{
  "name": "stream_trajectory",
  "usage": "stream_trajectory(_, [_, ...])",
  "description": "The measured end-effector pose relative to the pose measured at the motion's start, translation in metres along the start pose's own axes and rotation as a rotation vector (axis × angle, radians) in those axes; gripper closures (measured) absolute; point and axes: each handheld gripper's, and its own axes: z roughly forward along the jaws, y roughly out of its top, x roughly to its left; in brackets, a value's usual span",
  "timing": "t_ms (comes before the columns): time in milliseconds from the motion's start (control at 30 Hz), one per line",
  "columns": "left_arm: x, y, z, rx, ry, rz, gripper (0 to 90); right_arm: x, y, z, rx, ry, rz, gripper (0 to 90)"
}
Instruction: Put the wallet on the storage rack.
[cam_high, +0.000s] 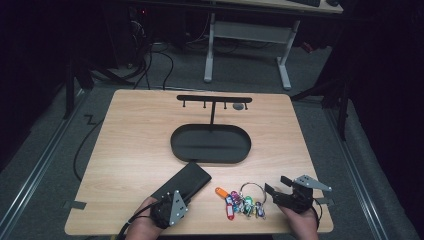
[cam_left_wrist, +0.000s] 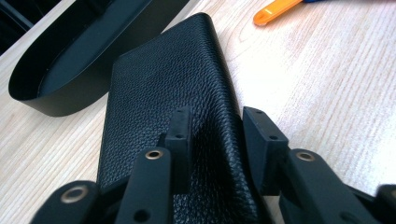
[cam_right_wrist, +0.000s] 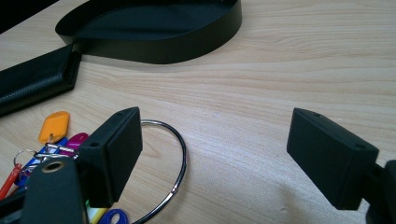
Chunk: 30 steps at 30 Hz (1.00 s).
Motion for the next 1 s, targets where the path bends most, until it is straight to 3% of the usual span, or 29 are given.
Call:
stream_trajectory(367, [0.006, -0.003, -0.011, -0.051, 0.010, -0.040, 78.8, -0.001, 0.000, -0.001, -0.013, 0.003, 0.009, 18.7])
stream_trajectory(733, [0.027, -0.007, -0.032, -0.143, -0.003, -0.184, 81.5, -0.002, 0.001, -0.003, -0.023, 0.004, 0.010, 19.1])
stream_trajectory(1000, [0.032, -0.011, -0.054, -0.186, -0.024, -0.255, 82.1, -0.002, 0.002, -0.004, -0.029, 0.001, 0.012, 19.4])
